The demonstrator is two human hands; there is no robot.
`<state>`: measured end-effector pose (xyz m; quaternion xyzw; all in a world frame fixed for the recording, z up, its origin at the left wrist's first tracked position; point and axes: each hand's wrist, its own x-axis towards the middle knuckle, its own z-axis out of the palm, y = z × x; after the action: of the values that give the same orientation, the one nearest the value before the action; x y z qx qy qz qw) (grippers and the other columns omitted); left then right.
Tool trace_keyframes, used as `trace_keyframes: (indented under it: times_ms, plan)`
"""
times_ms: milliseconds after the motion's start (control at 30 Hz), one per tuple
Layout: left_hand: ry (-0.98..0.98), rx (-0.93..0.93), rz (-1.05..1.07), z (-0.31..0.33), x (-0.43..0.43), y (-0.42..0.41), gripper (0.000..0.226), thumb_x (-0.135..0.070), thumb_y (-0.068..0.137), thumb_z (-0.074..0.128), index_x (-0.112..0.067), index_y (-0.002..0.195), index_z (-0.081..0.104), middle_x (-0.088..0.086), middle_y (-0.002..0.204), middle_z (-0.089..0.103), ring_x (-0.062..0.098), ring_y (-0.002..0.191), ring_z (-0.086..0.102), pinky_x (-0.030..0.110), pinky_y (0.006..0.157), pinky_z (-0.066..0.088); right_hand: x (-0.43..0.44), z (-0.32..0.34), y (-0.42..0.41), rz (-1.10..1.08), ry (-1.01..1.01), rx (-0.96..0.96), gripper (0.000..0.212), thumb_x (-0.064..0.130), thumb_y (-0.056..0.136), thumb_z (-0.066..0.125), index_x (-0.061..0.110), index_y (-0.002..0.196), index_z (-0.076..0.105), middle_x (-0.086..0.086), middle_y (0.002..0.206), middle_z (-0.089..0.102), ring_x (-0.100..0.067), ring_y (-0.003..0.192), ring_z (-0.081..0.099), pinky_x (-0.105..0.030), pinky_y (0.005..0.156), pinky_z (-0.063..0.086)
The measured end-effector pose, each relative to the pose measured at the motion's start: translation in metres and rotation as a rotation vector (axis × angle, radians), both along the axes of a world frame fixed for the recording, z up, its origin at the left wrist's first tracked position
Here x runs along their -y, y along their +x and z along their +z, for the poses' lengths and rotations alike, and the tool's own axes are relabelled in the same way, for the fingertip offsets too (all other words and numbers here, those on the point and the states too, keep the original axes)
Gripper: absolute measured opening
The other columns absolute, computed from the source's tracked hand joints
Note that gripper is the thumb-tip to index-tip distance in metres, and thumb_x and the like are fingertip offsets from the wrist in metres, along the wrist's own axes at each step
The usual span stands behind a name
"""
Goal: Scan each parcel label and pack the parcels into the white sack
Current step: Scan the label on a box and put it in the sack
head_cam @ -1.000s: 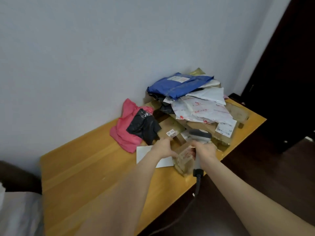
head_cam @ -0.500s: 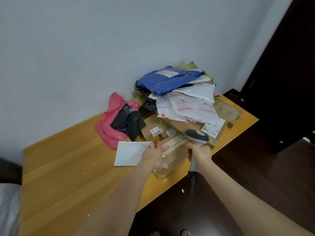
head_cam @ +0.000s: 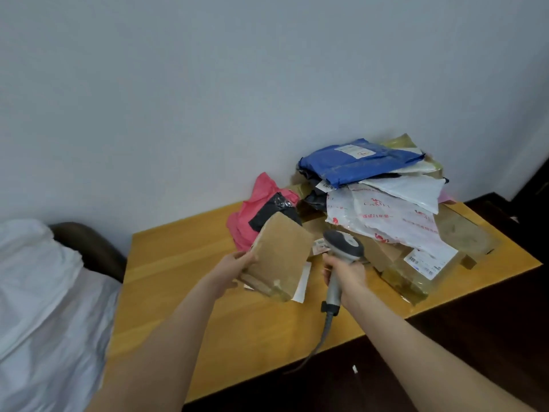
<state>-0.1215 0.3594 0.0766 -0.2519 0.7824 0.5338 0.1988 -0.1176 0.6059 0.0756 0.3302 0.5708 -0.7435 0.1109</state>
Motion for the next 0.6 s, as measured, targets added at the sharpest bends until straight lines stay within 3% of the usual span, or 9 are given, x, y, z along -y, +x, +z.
trace_keyframes:
  times_ms: [100, 200, 367, 500, 567, 600]
  plan:
    - [0.214, -0.02, 0.182, 0.012, 0.02, 0.008, 0.049, -0.038, 0.09, 0.058, -0.01, 0.129, 0.052, 0.012, 0.11, 0.057, 0.027, 0.093, 0.056, 0.042, 0.089, 0.048, 0.017, 0.012, -0.007, 0.028, -0.103, -0.06, 0.021, 0.009, 0.082, 0.075, 0.004, 0.098, 0.063, -0.013, 0.085, 0.068, -0.023, 0.073, 0.063, -0.031, 0.063, 0.051]
    - [0.482, -0.021, 0.28, 0.019, 0.035, 0.017, 0.05, -0.042, 0.094, 0.048, -0.008, 0.129, 0.05, 0.014, 0.101, 0.053, 0.029, 0.086, 0.057, 0.043, 0.086, 0.05, 0.037, 0.024, -0.012, 0.095, -0.188, -0.098, 0.023, 0.008, 0.082, 0.075, 0.005, 0.102, 0.063, -0.012, 0.088, 0.067, -0.021, 0.074, 0.063, -0.029, 0.061, 0.051]
    - [0.78, 0.015, 0.281, 0.016, 0.062, 0.028, 0.056, -0.049, 0.09, 0.042, -0.008, 0.125, 0.056, 0.023, 0.129, 0.053, 0.041, 0.117, 0.054, 0.056, 0.093, 0.048, 0.077, 0.031, -0.015, 0.148, -0.239, -0.094, 0.02, 0.002, 0.08, 0.075, 0.003, 0.097, 0.063, -0.009, 0.077, 0.067, -0.02, 0.062, 0.061, -0.029, 0.056, 0.049]
    - [0.704, -0.033, 0.278, 0.017, 0.077, 0.024, 0.048, -0.04, 0.091, 0.048, -0.01, 0.128, 0.054, 0.017, 0.12, 0.058, 0.035, 0.107, 0.059, 0.051, 0.088, 0.052, 0.102, 0.025, -0.02, 0.097, -0.173, -0.05, 0.022, 0.006, 0.078, 0.078, 0.009, 0.091, 0.06, -0.01, 0.087, 0.067, -0.023, 0.073, 0.064, -0.031, 0.063, 0.052]
    - [0.474, -0.146, 0.261, 0.019, 0.084, 0.017, 0.047, -0.03, 0.091, 0.054, -0.015, 0.135, 0.048, 0.011, 0.121, 0.055, 0.026, 0.103, 0.058, 0.043, 0.086, 0.054, 0.105, 0.021, -0.025, 0.026, -0.097, -0.025, 0.026, 0.011, 0.078, 0.079, 0.011, 0.09, 0.056, -0.006, 0.081, 0.063, -0.02, 0.07, 0.059, -0.029, 0.061, 0.049]
    - [0.258, -0.196, 0.195, 0.019, 0.088, 0.015, 0.054, -0.028, 0.087, 0.061, -0.021, 0.139, 0.044, 0.008, 0.125, 0.052, 0.022, 0.105, 0.056, 0.037, 0.086, 0.053, 0.105, 0.018, -0.027, 0.003, -0.09, -0.022, 0.027, 0.012, 0.079, 0.079, 0.01, 0.094, 0.057, -0.006, 0.08, 0.062, -0.019, 0.069, 0.059, -0.028, 0.059, 0.048]
